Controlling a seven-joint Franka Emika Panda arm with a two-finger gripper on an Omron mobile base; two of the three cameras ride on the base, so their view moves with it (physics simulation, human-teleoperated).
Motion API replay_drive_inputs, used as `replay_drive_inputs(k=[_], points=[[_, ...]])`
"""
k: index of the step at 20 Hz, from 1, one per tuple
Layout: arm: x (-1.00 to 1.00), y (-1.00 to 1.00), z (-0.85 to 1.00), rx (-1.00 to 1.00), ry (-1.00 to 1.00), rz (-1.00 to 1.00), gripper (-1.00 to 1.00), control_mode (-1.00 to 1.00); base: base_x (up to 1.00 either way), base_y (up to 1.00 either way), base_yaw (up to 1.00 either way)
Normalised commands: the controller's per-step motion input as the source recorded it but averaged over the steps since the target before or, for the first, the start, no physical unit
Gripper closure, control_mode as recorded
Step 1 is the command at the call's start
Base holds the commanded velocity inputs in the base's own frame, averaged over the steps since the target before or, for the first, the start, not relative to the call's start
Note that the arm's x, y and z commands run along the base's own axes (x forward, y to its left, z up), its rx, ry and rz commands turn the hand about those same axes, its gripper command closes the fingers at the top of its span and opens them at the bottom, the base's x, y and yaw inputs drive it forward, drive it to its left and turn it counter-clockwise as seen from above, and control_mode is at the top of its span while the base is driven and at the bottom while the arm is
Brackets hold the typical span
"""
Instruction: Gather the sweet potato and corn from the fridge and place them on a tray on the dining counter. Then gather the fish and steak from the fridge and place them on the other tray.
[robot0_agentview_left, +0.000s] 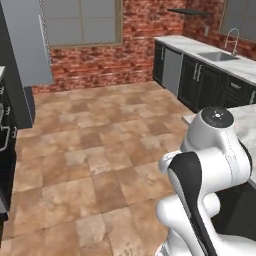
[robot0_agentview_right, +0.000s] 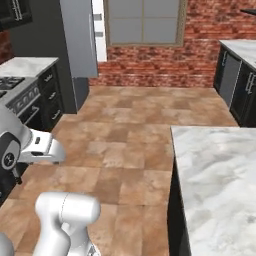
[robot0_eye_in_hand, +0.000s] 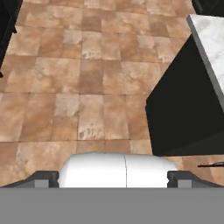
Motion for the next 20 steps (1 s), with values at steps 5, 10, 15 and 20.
replay_drive_inputs(k=[5,10,15,20], points=[[0.00,0.00,0.00,0.00,0.00,0.00,-1.00,1.00,1.00,0.46,-0.30],[0.00,0.00,0.00,0.00,0.00,0.00,-1.00,1.00,1.00,0.29,-0.30],[0.00,0.00,0.00,0.00,0.00,0.00,-1.00,1.00,1.00,0.32,-0.28],[0.00,0.00,0.00,0.00,0.00,0.00,-1.00,1.00,1.00,0.33,-0.26]])
